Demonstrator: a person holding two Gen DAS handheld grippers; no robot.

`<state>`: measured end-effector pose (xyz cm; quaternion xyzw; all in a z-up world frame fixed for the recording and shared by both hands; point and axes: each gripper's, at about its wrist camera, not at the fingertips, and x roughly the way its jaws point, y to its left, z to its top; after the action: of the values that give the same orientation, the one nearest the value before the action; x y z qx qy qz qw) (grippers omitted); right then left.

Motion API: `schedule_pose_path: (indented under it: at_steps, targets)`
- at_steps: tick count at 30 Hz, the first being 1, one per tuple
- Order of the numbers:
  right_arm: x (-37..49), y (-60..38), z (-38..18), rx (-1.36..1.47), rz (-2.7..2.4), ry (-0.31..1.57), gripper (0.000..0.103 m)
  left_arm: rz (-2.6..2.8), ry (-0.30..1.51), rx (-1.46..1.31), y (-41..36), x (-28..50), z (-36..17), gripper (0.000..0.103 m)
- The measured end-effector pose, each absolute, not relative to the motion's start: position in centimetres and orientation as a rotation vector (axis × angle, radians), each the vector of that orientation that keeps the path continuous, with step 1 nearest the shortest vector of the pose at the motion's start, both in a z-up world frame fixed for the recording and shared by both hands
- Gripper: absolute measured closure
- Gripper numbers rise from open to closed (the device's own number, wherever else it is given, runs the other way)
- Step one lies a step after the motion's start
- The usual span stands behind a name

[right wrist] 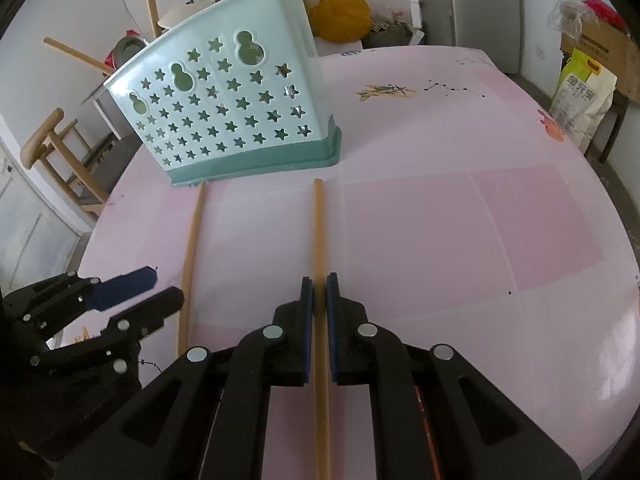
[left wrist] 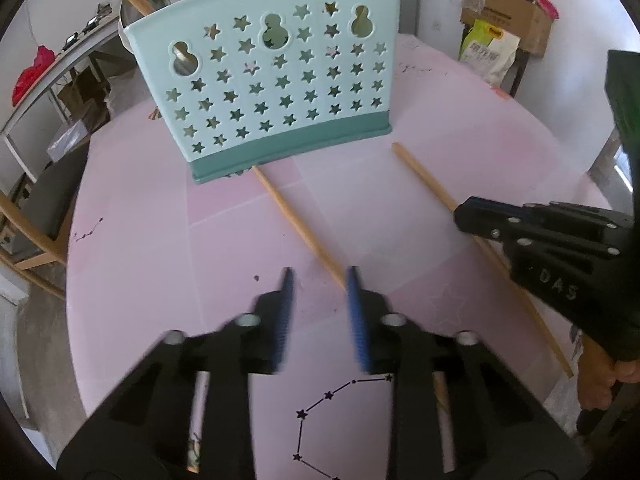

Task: Organize utensils
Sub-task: 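Lower the right tool and close it on a wooden chopstick on the table, then close the left tool on another chopstick while the right tool holds its chopstick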

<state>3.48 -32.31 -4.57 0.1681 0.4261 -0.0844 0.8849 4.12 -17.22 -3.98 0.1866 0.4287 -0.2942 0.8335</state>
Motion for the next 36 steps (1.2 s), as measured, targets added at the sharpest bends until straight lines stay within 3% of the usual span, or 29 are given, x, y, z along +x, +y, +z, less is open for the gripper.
schedule_pose_path:
  at_steps: [1, 3, 14, 15, 16, 18, 23, 28, 36]
  targets:
    - [3.6, -32.6, -4.7, 0.358, -0.170, 0.884, 0.096, -0.615, 0.932, 0.397, -17.1, 4.2, -4.2, 0.100]
    - [3.5, -32.8, -4.7, 0.364, -0.162, 0.881, 0.096, -0.604, 0.956, 0.371, -16.4, 4.5, -4.4, 0.103]
    - [2.7, -32.4, -4.6, 0.389, -0.131, 0.866, 0.096, -0.579, 1.051, 0.200, -11.9, 4.8, -3.6, 0.103]
    - [2.7, -32.3, -4.7, 0.392, -0.129, 0.865, 0.096, -0.595, 1.053, 0.185, -12.1, 4.9, -3.3, 0.092]
    - [2.7, -32.3, -4.7, 0.396, -0.126, 0.866, 0.096, -0.610, 1.055, 0.174, -12.6, 4.9, -3.1, 0.075]
    - [2.6, -32.2, -4.7, 0.396, -0.124, 0.867, 0.096, -0.620, 1.031, 0.186, -13.5, 4.8, -2.8, 0.064]
    - [2.6, -32.1, -4.7, 0.405, -0.125, 0.866, 0.096, -0.609, 0.989, 0.354, -16.9, 4.2, -4.0, 0.063]
    - [2.6, -32.1, -4.7, 0.389, -0.124, 0.871, 0.096, -0.588, 0.964, 0.395, -17.6, 3.8, -4.4, 0.091]
    - [2.5, -31.7, -4.5, 0.365, -0.083, 0.893, 0.096, -0.542, 1.024, 0.327, -13.3, 3.3, -4.2, 0.098]
